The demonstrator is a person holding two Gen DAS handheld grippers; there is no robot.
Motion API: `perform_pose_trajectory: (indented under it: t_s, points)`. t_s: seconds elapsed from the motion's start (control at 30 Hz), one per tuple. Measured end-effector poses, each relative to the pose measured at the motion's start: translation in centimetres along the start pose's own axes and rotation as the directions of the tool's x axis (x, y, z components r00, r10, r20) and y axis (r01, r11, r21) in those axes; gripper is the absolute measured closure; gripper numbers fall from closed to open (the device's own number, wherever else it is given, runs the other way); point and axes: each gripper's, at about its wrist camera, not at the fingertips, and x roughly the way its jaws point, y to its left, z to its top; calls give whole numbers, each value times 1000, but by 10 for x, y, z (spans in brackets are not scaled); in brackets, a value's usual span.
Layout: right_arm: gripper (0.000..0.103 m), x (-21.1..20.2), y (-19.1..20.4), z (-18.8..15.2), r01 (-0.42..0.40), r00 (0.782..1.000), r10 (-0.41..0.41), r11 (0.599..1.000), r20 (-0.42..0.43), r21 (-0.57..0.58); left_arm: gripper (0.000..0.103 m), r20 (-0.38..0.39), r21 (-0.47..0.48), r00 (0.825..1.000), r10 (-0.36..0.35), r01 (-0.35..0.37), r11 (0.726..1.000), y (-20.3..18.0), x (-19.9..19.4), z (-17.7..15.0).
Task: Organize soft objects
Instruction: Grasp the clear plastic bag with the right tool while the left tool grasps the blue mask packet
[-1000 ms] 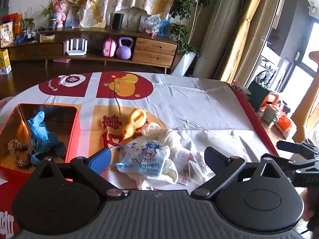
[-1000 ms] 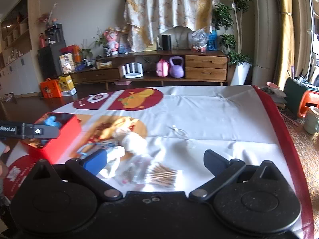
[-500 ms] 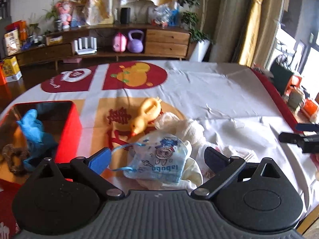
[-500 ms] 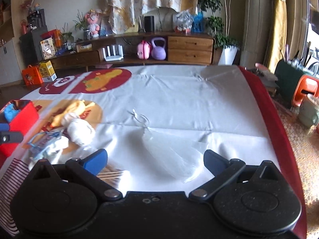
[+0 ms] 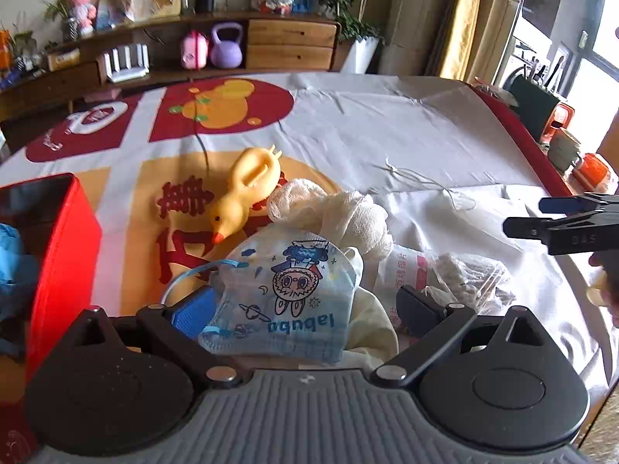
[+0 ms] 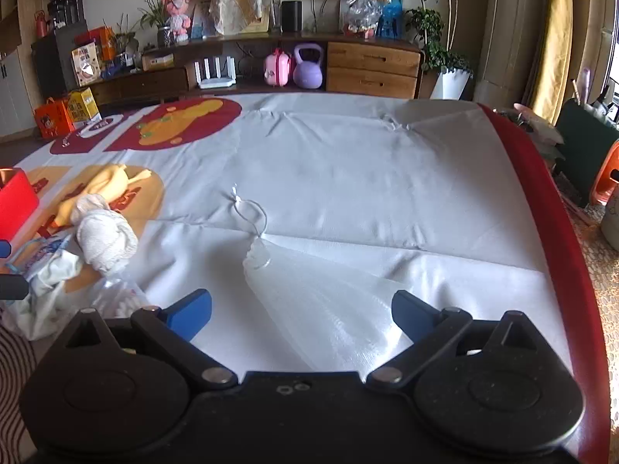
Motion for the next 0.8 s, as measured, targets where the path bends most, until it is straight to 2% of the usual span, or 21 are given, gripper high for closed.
perform_pose_trajectory:
  t_s: [0.23,0.33,0.4,0.53,0.6,0.63,0.73,0.8]
  points:
    - [9,18,-4,0,1,999,0,1000,-34,26,4,-44,-61,998,-55,52,997,17,16,3]
    - [17,23,-6,-1,1,999,1,999,-44,37,4,-45,-67,996,-72,69,995,20,17,4]
    - [23,25,-6,-1,5,999,-3,999,-50,39,8,-45,-64,996,-79,76,995,21,17,4]
    - [33,26,-8,-2,16,998,-13,998,-55,58,22,-47,-65,996,-79,76,995,23,18,5]
    - [46,26,-10,-2,17,998,-13,998,-56,68,28,-45,-63,996,-77,74,995,25,17,5]
    - [48,26,-10,-2,19,998,-15,997,-60,71,35,-46,-63,996,-78,75,995,26,17,4]
    - [61,24,-9,-2,16,998,-12,997,-55,76,45,-48,-72,995,-87,83,994,28,16,4]
    - [68,22,-8,-2,24,998,-20,997,-52,76,56,-46,-67,995,-87,84,994,28,14,2]
